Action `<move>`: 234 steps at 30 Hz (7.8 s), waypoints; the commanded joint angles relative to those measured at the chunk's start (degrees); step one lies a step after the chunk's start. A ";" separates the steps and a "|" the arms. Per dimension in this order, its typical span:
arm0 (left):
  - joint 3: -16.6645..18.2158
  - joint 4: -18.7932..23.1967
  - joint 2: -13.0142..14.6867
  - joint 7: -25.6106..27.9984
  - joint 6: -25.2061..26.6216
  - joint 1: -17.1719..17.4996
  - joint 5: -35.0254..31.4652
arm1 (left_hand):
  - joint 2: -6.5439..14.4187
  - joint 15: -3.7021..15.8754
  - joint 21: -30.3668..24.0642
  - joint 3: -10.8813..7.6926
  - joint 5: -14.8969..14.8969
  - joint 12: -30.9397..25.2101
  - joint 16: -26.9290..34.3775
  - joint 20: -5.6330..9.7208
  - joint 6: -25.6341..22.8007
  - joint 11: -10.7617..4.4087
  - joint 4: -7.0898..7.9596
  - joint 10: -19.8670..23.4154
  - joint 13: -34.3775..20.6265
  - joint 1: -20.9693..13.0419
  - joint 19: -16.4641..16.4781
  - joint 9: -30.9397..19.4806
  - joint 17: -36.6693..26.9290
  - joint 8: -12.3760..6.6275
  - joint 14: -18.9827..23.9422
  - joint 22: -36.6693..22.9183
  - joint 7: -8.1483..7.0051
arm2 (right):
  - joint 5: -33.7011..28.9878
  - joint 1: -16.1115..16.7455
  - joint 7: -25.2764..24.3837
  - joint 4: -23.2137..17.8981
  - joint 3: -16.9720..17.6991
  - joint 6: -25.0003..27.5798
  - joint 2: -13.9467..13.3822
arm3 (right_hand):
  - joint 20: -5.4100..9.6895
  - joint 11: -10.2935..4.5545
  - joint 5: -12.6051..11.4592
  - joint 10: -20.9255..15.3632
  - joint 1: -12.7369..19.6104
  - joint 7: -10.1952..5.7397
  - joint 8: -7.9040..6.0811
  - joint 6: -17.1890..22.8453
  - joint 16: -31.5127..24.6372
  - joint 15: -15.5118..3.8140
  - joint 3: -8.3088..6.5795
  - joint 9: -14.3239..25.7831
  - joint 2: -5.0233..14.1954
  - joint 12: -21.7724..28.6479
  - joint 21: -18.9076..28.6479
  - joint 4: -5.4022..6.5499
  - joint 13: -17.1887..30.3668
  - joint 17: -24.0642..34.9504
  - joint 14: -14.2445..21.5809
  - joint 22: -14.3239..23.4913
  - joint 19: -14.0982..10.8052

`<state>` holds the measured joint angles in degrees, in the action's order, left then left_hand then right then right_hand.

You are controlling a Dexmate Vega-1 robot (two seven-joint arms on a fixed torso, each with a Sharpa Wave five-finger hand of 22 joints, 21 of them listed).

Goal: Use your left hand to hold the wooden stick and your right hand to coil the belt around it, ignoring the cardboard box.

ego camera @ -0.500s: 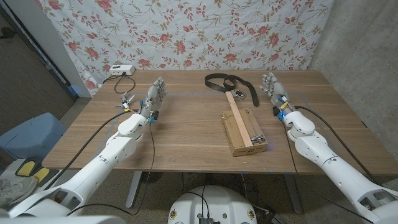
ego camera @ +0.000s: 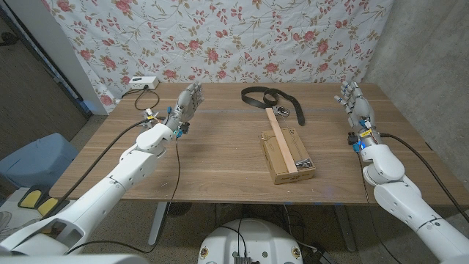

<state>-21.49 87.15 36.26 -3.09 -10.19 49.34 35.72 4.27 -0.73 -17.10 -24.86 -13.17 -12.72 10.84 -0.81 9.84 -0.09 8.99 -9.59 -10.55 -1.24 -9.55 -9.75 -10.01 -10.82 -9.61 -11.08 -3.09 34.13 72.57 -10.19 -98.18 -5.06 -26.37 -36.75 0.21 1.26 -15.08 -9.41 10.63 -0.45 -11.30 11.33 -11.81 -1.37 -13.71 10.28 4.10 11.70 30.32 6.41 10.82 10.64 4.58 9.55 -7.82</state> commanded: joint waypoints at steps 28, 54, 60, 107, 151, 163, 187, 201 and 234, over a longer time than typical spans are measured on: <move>-7.84 20.78 13.51 5.13 20.41 -8.89 -35.55 | -0.67 1.34 -2.39 -2.88 1.66 -2.39 1.05 -1.13 -5.40 -3.08 -13.78 6.35 -0.48 -14.94 8.44 -0.49 0.10 -1.78 6.76 0.32 -2.37 | -1.69 16.23 4.17 -4.38 10.23 -9.26 2.73 | -2.15 2.69 -0.79 -4.54 -0.39 1.16 -0.68 3.29 -0.83 3.68 0.28 0.33 -0.88 0.90 -1.29 -1.27 0.16 -0.04 4.72 0.31 -2.96; -21.94 26.02 13.05 -15.60 33.52 -25.65 -63.45 | 0.23 3.40 -1.81 -6.32 1.83 -1.94 -0.13 0.60 -9.04 -6.68 -19.76 9.95 -0.54 -27.44 11.55 -0.62 0.15 -1.88 7.82 0.50 -7.05 | -3.25 12.57 6.60 -7.02 10.69 0.63 -2.07 | -3.94 3.07 -0.81 -4.81 1.19 -0.18 -0.33 3.68 -0.65 4.64 -0.29 0.34 -0.90 0.41 -2.28 -2.90 0.25 -0.06 5.99 0.37 -3.59; -25.03 25.94 11.88 -22.10 31.92 -29.72 -71.48 | -0.58 3.61 -1.46 -6.68 1.65 -1.76 -0.23 0.39 -11.25 -6.68 -19.96 10.78 -0.57 -30.79 12.12 -0.73 0.18 -2.56 7.94 0.56 -7.68 | -3.52 12.07 6.42 -6.84 10.35 0.27 -1.76 | -3.94 2.96 -0.78 -4.83 1.37 -0.29 -0.27 3.67 -0.59 4.63 -0.38 0.34 -0.83 0.36 -2.41 -3.07 0.27 -0.04 6.01 0.38 -3.63; -31.34 14.65 0.08 -31.71 -2.75 -39.26 -104.17 | -13.76 0.37 2.75 5.97 -11.69 -0.35 0.04 -5.64 -0.47 -9.62 -17.54 5.78 -1.48 -43.43 10.61 -2.72 -0.08 -1.75 4.11 -0.04 -7.57 | -7.43 14.29 1.62 -7.86 10.55 -3.00 3.10 | -3.78 3.18 -0.36 -5.46 0.80 -0.33 -0.22 4.40 -0.52 4.63 -0.42 0.41 -0.28 0.24 -3.35 -3.07 0.37 0.27 6.63 0.45 -4.23; -40.97 -6.01 -8.67 -22.73 -16.03 -47.71 -99.22 | -13.08 2.68 2.42 13.47 -18.33 -2.21 0.24 -4.66 -9.41 -9.22 -17.29 15.30 -1.64 -49.51 15.80 -3.30 0.02 -5.10 10.06 0.06 -8.26 | -7.43 12.34 0.07 -4.84 9.25 -3.39 4.05 | -3.76 3.33 -0.10 -5.84 0.28 -0.51 -0.05 4.60 -0.36 4.69 -0.33 0.43 -0.14 0.14 -4.18 -3.10 0.41 0.35 6.87 0.48 -4.55; -44.02 -11.93 -11.22 -19.18 -17.61 -49.59 -98.40 | -12.57 2.96 2.42 14.41 -18.92 -2.72 0.23 -4.43 -11.50 -10.57 -17.04 17.69 -1.66 -50.30 16.45 -3.31 0.02 -5.76 10.67 0.02 -8.68 | -7.13 12.22 -0.35 -4.40 8.96 -3.37 3.81 | -3.74 3.29 -0.04 -5.89 0.21 -0.62 0.05 4.46 -0.33 4.64 -0.34 0.43 -0.10 0.10 -4.41 -3.16 0.42 0.35 6.99 0.48 -4.64; -50.42 -22.67 -16.89 -10.62 -19.01 -53.32 -97.81 | -9.26 3.68 2.35 14.66 -19.63 -2.65 0.29 -3.97 -14.08 -11.61 -16.23 19.68 -1.71 -52.38 17.50 -3.33 0.04 -6.49 11.80 -0.07 -8.59 | -7.72 13.56 -0.90 -4.11 9.48 -5.15 4.43 | -3.85 3.43 0.05 -6.28 0.11 -0.71 0.13 4.35 -0.42 4.79 -0.30 0.43 -0.19 0.15 -4.84 -3.34 0.45 0.34 7.59 0.49 -4.88; -53.67 -26.80 -18.27 -2.45 -19.16 -54.22 -98.59 | -4.47 6.98 2.09 16.39 -16.26 -4.45 1.15 -3.17 -24.62 -11.96 -15.53 30.67 -2.35 -56.50 20.14 -3.13 0.12 -9.96 18.65 -0.12 -8.98 | -8.06 13.90 -1.05 -4.28 9.94 -5.08 4.27 | -3.97 3.31 0.08 -6.39 -0.02 -0.83 0.17 4.28 -0.57 4.89 -0.26 0.43 -0.25 0.12 -4.95 -3.41 0.47 0.36 8.20 0.51 -5.41; -53.74 -24.23 -14.15 10.58 -14.71 -50.28 -98.83 | 7.91 13.33 -19.86 7.60 -0.15 -31.35 21.08 0.13 -48.35 -10.55 -8.53 51.31 -27.43 -72.52 39.67 -7.15 -26.53 -28.59 59.39 -10.32 -0.40 | -7.44 14.29 -0.42 -5.01 10.71 -3.84 3.41 | -4.20 3.64 0.11 -6.90 -0.17 -1.02 0.12 4.41 -0.65 5.00 -0.27 0.44 -0.22 0.20 -5.36 -3.57 0.50 0.37 8.94 0.53 -5.86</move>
<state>-76.79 60.52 20.37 8.09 -25.79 -2.57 -65.36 10.96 5.34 -34.68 -15.39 -12.15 -41.63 32.38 -0.71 -37.74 -10.70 -2.52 41.34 -33.83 -76.63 28.89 -17.08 -36.22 -39.00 47.45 -20.20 -4.86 26.72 86.36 -10.72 -102.41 5.35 -30.52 -33.08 -4.12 5.02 -15.02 -15.59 10.54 -1.23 -11.40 15.25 -12.20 3.78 -13.95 10.52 3.89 11.91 24.98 3.01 11.06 10.79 13.01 10.02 -12.98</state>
